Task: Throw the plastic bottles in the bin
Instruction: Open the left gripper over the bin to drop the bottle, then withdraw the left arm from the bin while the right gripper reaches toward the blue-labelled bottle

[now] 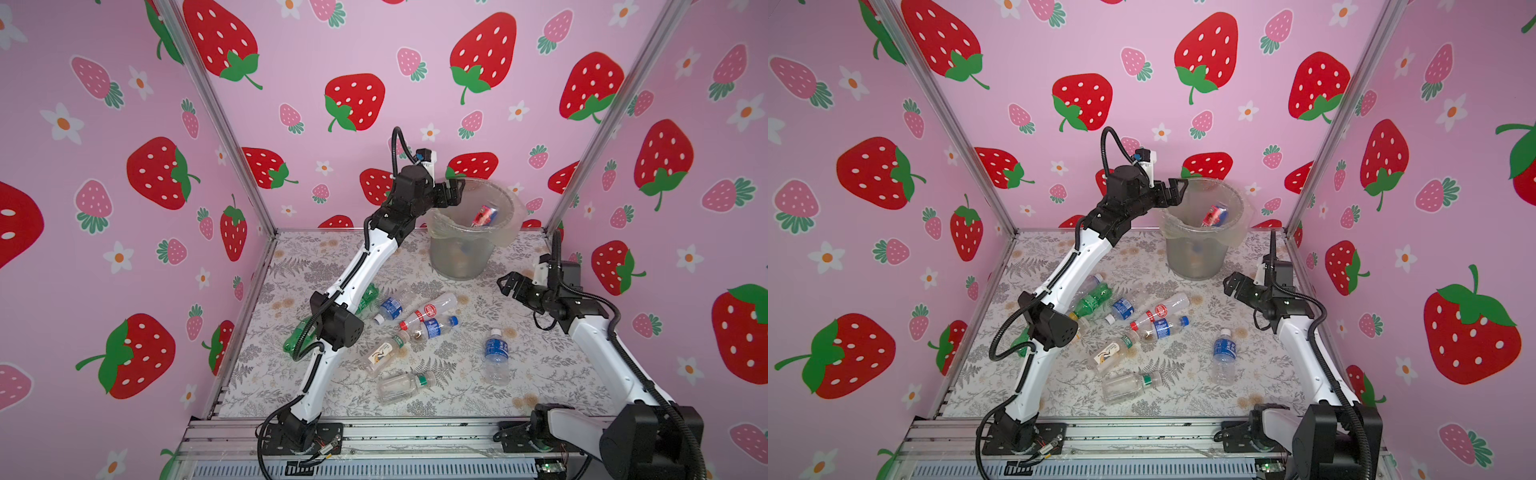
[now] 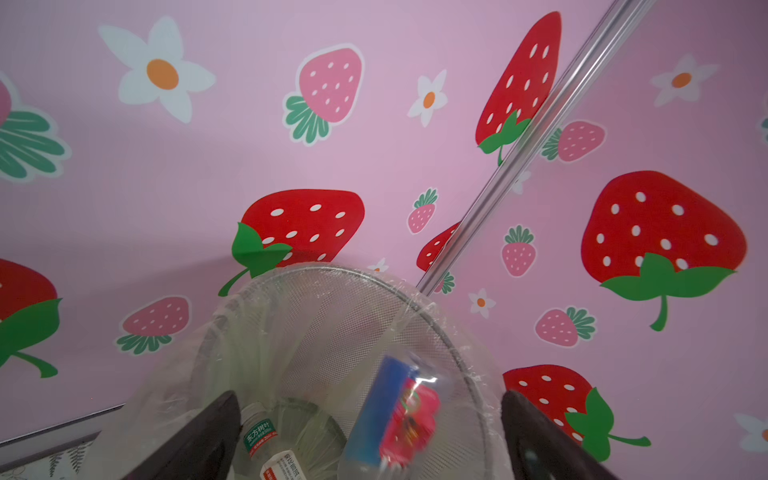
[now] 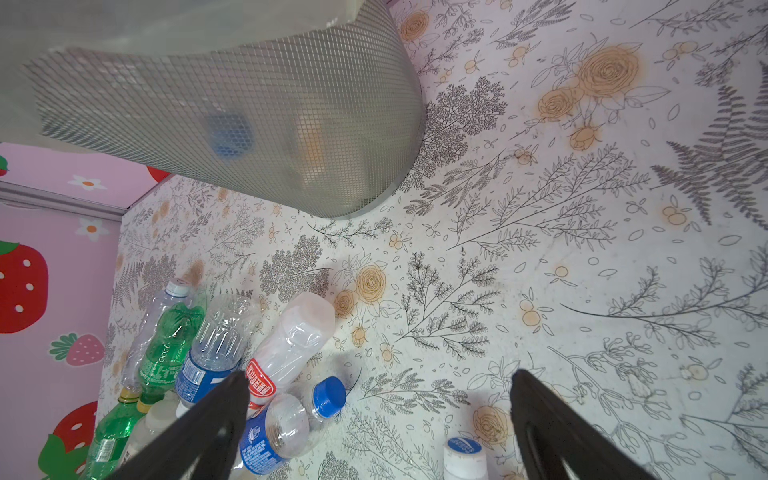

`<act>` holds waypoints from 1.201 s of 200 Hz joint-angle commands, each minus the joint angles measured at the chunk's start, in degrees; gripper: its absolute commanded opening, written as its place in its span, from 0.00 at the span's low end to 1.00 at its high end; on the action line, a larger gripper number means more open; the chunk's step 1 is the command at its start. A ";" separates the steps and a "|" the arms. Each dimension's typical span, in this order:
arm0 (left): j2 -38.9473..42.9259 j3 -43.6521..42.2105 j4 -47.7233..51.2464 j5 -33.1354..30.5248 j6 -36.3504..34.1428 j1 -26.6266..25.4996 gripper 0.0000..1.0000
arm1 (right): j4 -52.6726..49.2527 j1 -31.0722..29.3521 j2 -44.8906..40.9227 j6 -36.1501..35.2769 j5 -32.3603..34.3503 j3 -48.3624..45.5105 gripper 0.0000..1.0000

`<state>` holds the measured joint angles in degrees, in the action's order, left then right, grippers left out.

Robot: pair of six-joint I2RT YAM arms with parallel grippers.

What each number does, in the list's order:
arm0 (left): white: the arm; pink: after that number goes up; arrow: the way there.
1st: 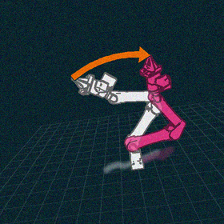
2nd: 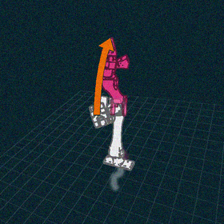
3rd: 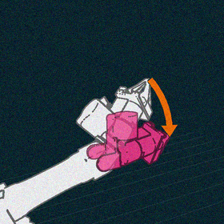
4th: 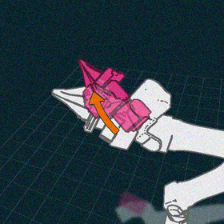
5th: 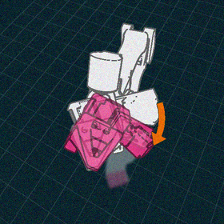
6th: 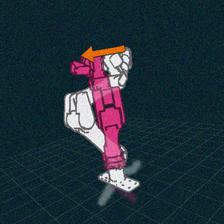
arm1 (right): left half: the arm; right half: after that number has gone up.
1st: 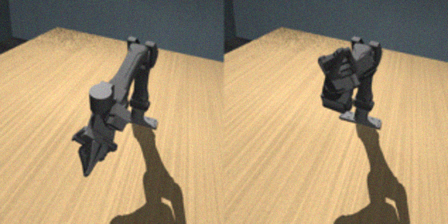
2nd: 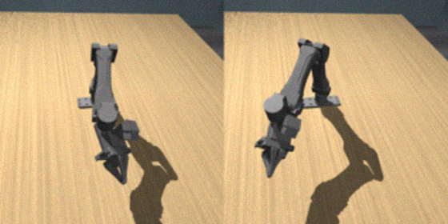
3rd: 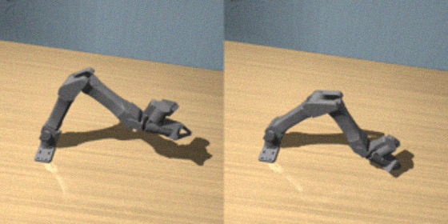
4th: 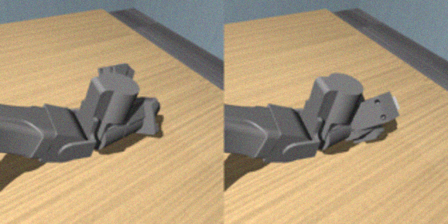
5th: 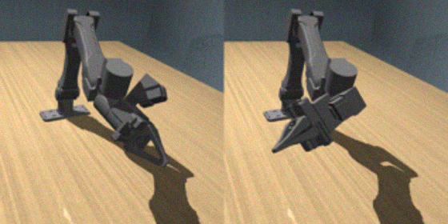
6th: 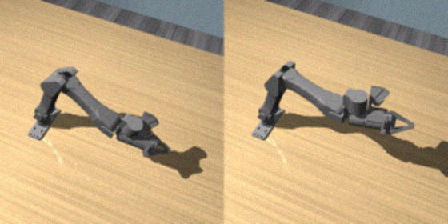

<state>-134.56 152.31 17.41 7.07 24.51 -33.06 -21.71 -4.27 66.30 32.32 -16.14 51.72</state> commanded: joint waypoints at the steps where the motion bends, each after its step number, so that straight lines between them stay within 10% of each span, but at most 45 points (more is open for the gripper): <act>1: 8.38 -0.42 -6.90 0.47 -0.27 -1.26 0.99 | -1.52 0.36 -2.04 -1.38 0.98 2.74 0.99; 240: 56.39 -61.46 4.67 -5.39 -5.31 1.82 0.99 | -8.25 0.32 -0.21 -0.01 2.13 2.53 0.99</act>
<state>-79.99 93.97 21.28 1.93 17.28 -32.51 -29.82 -4.23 66.89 31.42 -15.62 55.57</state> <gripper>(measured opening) 0.990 0.994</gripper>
